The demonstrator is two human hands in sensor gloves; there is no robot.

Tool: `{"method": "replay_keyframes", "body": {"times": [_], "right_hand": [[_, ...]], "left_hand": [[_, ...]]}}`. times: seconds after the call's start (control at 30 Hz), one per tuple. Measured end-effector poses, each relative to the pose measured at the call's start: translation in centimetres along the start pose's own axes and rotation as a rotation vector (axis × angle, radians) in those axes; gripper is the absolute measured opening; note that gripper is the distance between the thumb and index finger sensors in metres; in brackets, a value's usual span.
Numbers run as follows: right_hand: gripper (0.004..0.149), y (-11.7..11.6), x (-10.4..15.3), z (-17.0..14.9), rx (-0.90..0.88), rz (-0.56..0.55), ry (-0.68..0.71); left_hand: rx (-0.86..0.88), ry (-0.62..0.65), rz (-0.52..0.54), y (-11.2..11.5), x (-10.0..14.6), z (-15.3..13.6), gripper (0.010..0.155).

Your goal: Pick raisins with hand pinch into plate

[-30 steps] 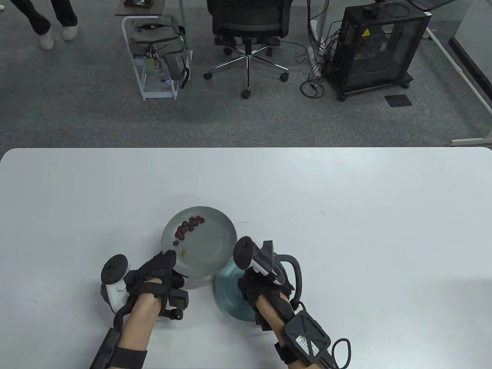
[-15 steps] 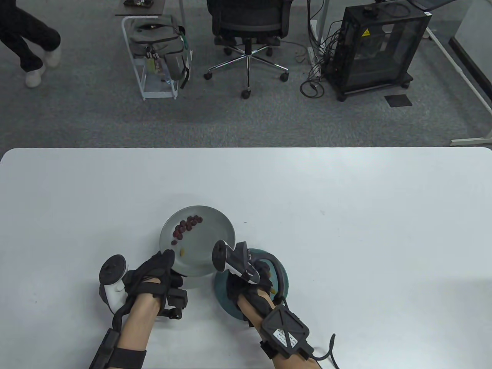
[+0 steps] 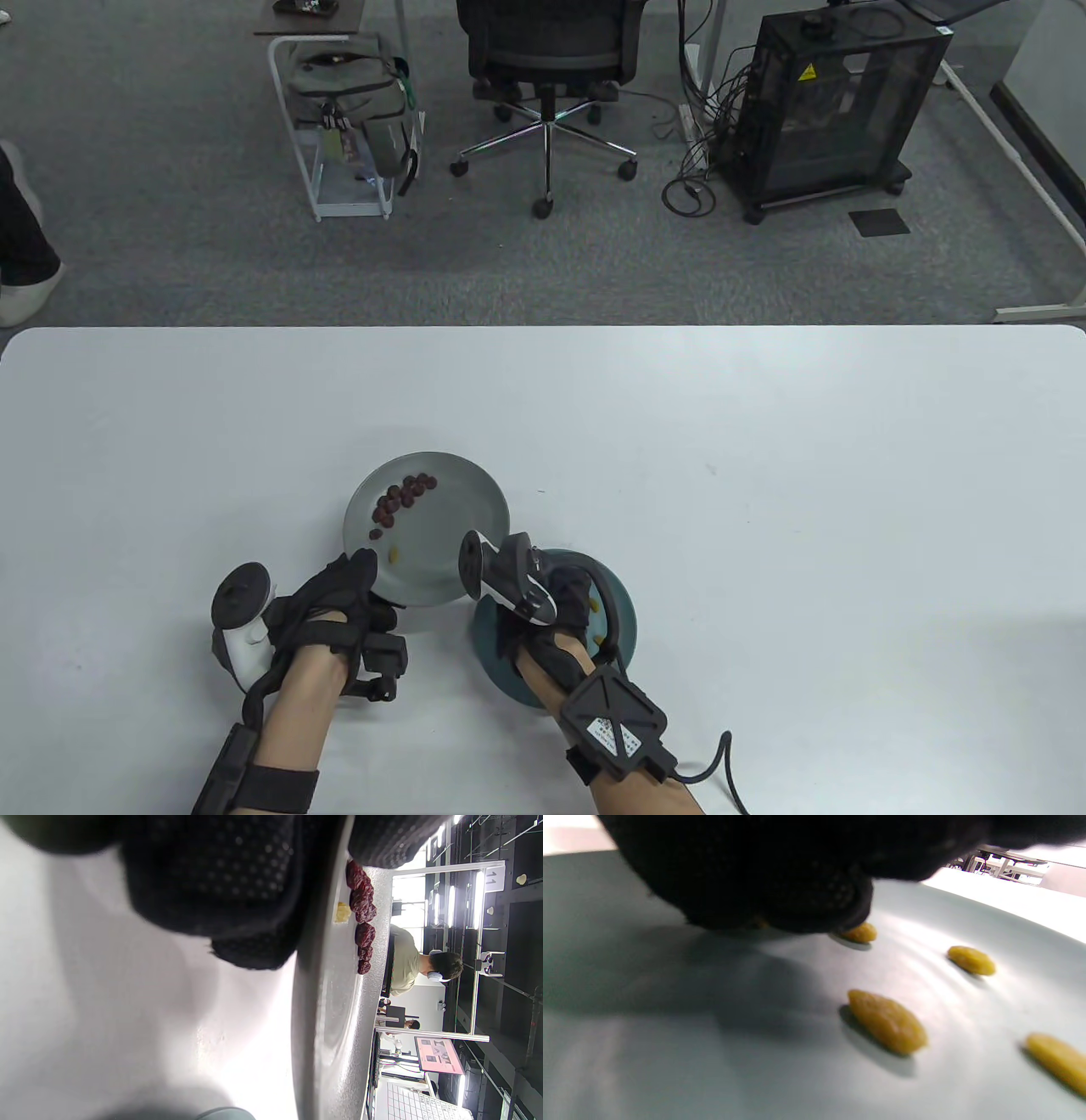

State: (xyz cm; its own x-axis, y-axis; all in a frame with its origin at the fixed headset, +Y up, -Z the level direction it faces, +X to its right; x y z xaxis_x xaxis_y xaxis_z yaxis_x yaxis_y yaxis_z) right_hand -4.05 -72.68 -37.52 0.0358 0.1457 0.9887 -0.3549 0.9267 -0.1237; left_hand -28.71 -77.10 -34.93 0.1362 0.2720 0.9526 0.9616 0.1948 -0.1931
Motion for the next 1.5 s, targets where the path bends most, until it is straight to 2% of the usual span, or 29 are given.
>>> {"method": "replay_keyframes", "body": {"times": [0.1, 0.37, 0.53, 0.7, 0.93, 1.5], "right_hand": [[0.054, 0.7, 0.6, -1.0, -0.036, 0.001, -0.005], [0.052, 4.7, 3.4, -3.7, -0.185, -0.055, 0.012], [0.051, 6.6, 5.1, -4.1, -0.238, -0.115, 0.044], [0.051, 7.6, 6.0, -3.8, -0.286, -0.15, 0.08], [0.051, 7.7, 5.8, -3.9, -0.305, -0.158, 0.062], [0.053, 5.4, 3.8, -3.1, -0.358, -0.066, 0.059]], "left_hand": [[0.005, -0.003, 0.002, 0.0, 0.1, 0.0, 0.053], [-0.019, 0.001, -0.018, 0.4, 0.1, -0.1, 0.053], [-0.028, -0.008, -0.039, 1.1, 0.3, -0.4, 0.053], [-0.034, -0.014, -0.076, 2.1, 0.7, -0.6, 0.053], [-0.04, -0.024, -0.143, 3.9, 1.4, -1.1, 0.053], [-0.097, -0.032, -0.227, 6.4, 2.3, -1.8, 0.053]]}}
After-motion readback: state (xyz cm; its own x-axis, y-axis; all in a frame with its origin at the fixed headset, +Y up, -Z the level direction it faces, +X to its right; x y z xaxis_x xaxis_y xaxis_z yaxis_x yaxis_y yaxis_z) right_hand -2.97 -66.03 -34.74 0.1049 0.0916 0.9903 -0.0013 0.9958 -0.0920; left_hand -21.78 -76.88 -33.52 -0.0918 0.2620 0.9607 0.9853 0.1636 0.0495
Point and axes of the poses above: the tracker on the back of each hand, its own z axis roughly to the thumb side, its own x axis roughly from the fingertips to the wrist, y = z × x, the point moved 1 cm from there along -x, roughly from the wrist to the fingertips, and after that the axes turned 14 degrees about x, right-handed, at the moved point
